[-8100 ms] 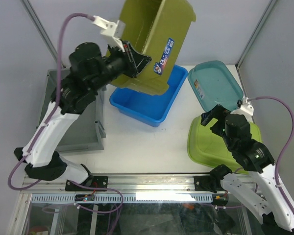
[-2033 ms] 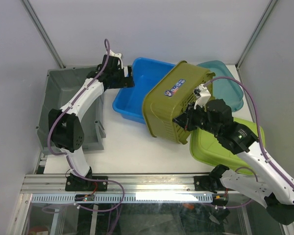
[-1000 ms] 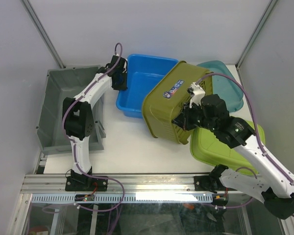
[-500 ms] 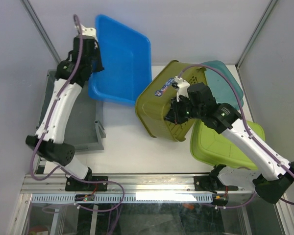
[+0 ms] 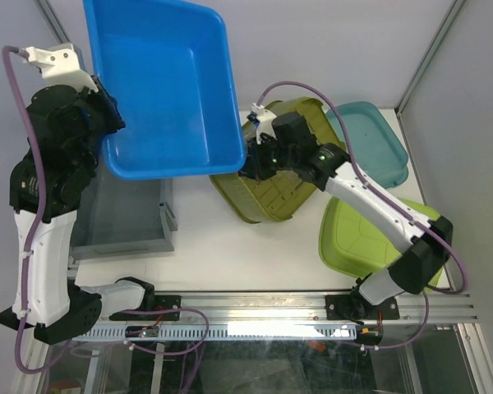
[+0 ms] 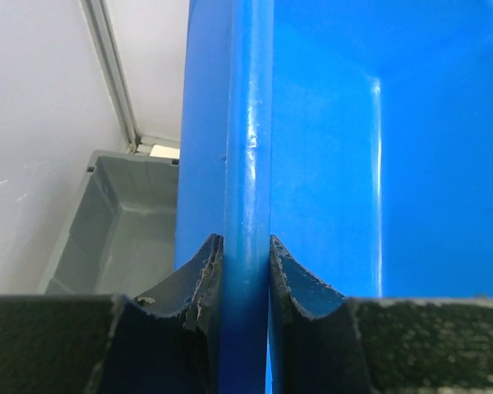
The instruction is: Turn the large container upside down
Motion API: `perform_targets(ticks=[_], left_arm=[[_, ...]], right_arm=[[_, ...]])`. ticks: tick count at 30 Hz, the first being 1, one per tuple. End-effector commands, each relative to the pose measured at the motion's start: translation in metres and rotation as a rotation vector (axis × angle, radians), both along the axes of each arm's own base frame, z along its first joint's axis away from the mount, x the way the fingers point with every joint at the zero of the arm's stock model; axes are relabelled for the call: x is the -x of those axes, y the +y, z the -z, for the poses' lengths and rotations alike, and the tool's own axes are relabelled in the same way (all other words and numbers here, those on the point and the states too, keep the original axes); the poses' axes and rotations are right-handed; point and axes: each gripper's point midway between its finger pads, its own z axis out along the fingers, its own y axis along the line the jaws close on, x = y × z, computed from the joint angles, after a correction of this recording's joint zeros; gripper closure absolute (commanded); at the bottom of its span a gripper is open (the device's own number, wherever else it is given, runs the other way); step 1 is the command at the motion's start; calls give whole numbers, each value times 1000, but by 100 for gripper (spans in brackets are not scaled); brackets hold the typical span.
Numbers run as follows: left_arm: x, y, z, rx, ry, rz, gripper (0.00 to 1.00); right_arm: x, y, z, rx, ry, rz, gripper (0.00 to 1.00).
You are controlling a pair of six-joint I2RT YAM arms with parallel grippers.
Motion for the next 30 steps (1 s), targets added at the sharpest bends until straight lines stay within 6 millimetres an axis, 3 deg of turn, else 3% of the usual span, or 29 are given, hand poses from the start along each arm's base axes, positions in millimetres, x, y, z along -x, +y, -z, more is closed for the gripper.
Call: perform_targets(ticks=[1,4,8,12,16,20,25,27,30], left_arm=[[26,12,-76,126,-282,-24,100],[28,16,-73,116,-275,-41,100],[30,21,-70,107,-271,-66,100],[29,18,-69,110,-267,-51,100],[26,8,-64,125,-257,-1,100],[22,-3,-61,145,-251,47,100],[26,-8,-70,179,-278,81,100],[30,-8,-75,192,-296,91,100],[37,-8,-81,209,-319,102,100]], right_arm=[[-15,2,61,180,107,31,74],[-27,4,47,165,69,77,41],[-29,-12,2,69,-45,173,28],[-8,-55,-34,-30,-148,298,20],[17,-125,-17,8,-158,481,16],[43,-178,33,80,-71,598,14],[69,-182,88,89,87,569,14],[67,-174,99,67,108,556,14],[50,-145,105,-16,102,489,14]])
